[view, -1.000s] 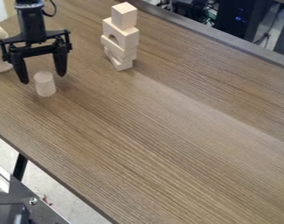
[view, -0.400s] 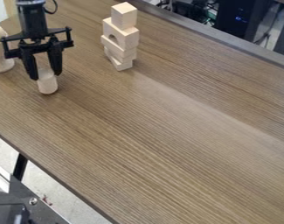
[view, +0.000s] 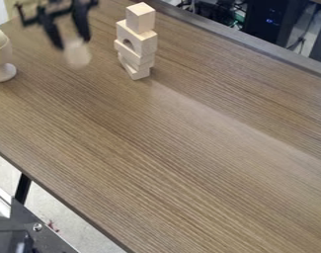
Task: Pick the cylinder and place it ontop the box
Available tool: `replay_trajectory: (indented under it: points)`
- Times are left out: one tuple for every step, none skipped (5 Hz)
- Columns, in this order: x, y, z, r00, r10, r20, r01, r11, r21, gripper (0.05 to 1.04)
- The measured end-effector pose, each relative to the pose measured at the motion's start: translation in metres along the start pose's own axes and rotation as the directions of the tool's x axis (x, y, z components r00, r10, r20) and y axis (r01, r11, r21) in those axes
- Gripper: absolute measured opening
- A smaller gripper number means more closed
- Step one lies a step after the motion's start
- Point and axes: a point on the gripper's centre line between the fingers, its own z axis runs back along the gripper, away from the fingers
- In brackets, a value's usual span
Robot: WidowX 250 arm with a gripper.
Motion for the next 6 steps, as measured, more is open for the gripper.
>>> replay_trajectory:
  points:
    - [-0.018, -0.038, 0.029, 0.997, -0.067, -0.04, 0.062, 0.991, -0.116, 0.488]
    - [-0.04, -0.07, 0.044, 0.99, -0.139, -0.038, 0.133, 0.982, -0.136, 0.488]
    - [-0.055, -0.091, 0.044, 0.979, -0.202, -0.016, 0.199, 0.973, -0.118, 0.488]
    - [-0.06, -0.1, 0.037, 0.971, -0.238, 0.016, 0.238, 0.968, -0.075, 0.488]
    - [-0.065, -0.103, 0.039, 0.965, -0.253, 0.074, 0.256, 0.966, -0.034, 0.488]
    - [-0.065, -0.104, 0.053, 0.958, -0.237, 0.159, 0.242, 0.97, -0.01, 0.488]
